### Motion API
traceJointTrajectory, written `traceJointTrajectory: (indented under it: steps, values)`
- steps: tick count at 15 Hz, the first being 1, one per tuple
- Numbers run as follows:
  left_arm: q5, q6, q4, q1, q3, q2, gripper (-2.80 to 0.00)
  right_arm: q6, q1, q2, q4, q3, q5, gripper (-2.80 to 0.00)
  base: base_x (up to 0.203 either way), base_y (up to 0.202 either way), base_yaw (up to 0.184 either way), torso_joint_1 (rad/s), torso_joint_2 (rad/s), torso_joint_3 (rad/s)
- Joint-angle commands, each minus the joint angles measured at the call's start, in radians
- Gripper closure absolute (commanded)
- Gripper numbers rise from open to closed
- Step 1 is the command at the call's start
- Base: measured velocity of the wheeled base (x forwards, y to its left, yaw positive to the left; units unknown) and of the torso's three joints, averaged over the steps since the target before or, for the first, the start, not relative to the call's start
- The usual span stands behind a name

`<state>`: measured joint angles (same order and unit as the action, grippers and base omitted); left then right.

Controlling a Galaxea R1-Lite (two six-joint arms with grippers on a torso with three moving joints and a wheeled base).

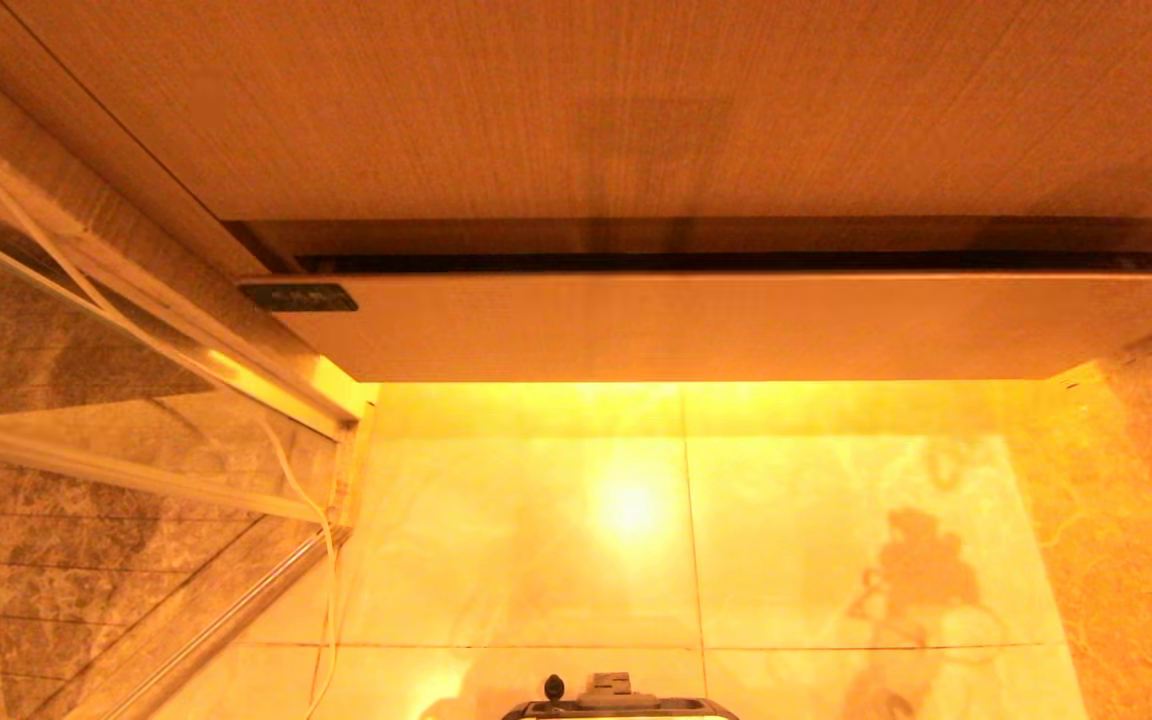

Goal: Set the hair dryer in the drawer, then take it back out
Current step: Close the drawer

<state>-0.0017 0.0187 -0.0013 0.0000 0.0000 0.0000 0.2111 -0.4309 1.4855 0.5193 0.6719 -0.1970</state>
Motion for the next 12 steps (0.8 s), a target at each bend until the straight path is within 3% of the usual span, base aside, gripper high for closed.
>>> traceJointTrajectory:
  steps: [1,6,12]
  values:
    - [0.000,0.000,0.000,0.000,0.002,0.000,0.00,-0.001,0.000,0.006,-0.011,0.002,-0.001,0.00,0.000,0.000,0.000,0.000,0.00,0.000]
    - [0.000,0.000,0.000,0.000,0.002,0.000,0.00,-0.002,0.017,0.100,0.020,0.037,0.002,0.00,0.000,0.000,0.000,0.000,0.00,0.000]
    - [0.000,0.000,0.000,0.000,0.002,0.000,0.00,-0.001,0.040,0.344,0.148,0.243,0.030,0.00,0.000,0.000,0.000,0.000,0.00,0.000]
